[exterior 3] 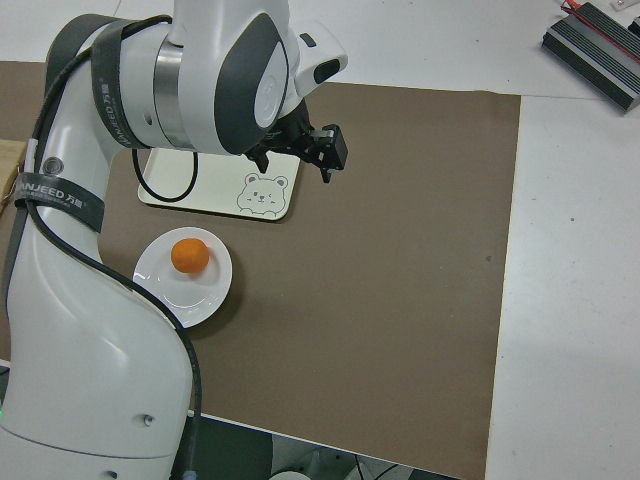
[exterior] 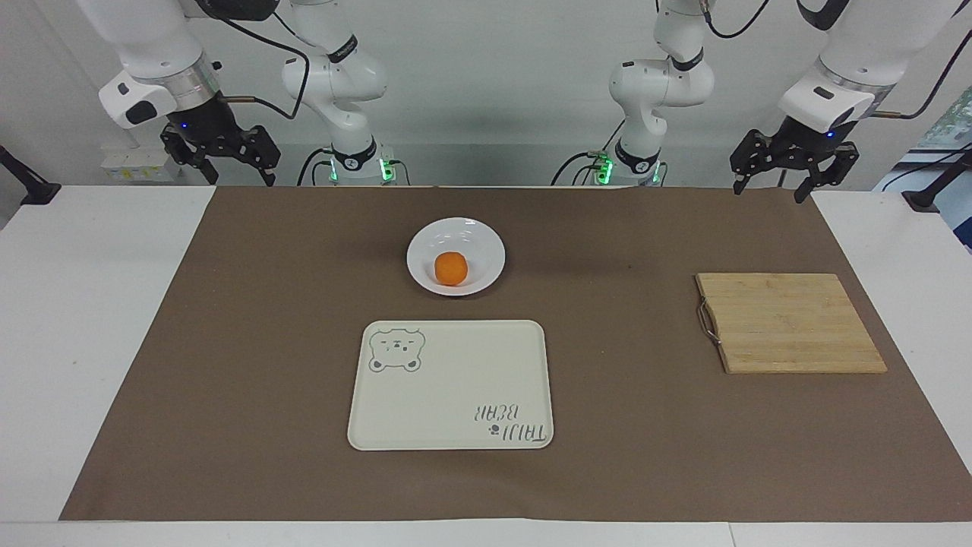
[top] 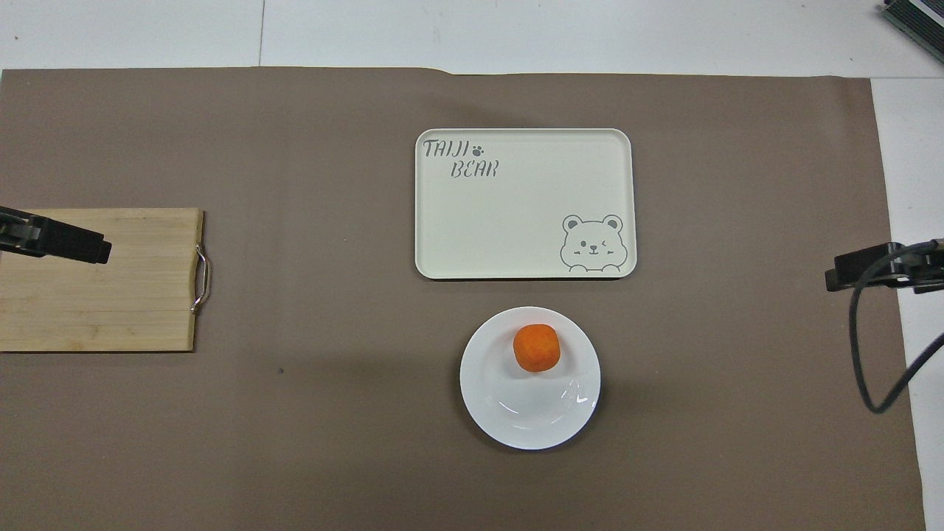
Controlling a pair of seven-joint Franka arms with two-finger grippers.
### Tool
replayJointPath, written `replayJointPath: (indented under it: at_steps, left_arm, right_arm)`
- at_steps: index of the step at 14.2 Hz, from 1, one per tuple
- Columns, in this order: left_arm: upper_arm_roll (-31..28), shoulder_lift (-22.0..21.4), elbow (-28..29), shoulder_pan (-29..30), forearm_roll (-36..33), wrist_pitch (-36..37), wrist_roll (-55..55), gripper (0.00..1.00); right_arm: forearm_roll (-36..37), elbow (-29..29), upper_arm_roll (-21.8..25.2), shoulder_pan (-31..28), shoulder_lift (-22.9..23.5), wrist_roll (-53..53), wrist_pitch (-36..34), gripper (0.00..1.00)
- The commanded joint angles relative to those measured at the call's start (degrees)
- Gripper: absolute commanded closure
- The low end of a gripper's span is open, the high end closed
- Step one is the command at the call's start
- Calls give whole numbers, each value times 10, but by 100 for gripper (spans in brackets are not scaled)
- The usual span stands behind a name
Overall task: Place orange and plate with both arms
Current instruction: 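Reach the right gripper to the plate rim and grip it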
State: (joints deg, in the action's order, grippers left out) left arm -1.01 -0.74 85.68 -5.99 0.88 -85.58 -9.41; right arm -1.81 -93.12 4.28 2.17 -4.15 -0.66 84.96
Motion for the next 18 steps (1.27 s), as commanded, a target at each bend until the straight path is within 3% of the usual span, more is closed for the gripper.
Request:
replayJointPath:
  at_steps: [1, 6, 10, 18]
  left_arm:
    - [3, 0, -9, 5, -8, 11, 1, 0]
    - [0, -1, -9, 8, -8, 12, 1, 0]
    - [0, -1, -9, 8, -8, 12, 1, 0]
    - [0, -1, -9, 8, -8, 12, 1, 0]
  right_arm:
    - [-49, -77, 0, -6, -20, 17, 56, 0]
    - [-136, -196, -1, 3, -17, 21, 173, 0]
    - [-229, -308, -1, 27, -17, 97, 261, 0]
    - [-378, -433, -1, 54, -19, 193, 340, 0]
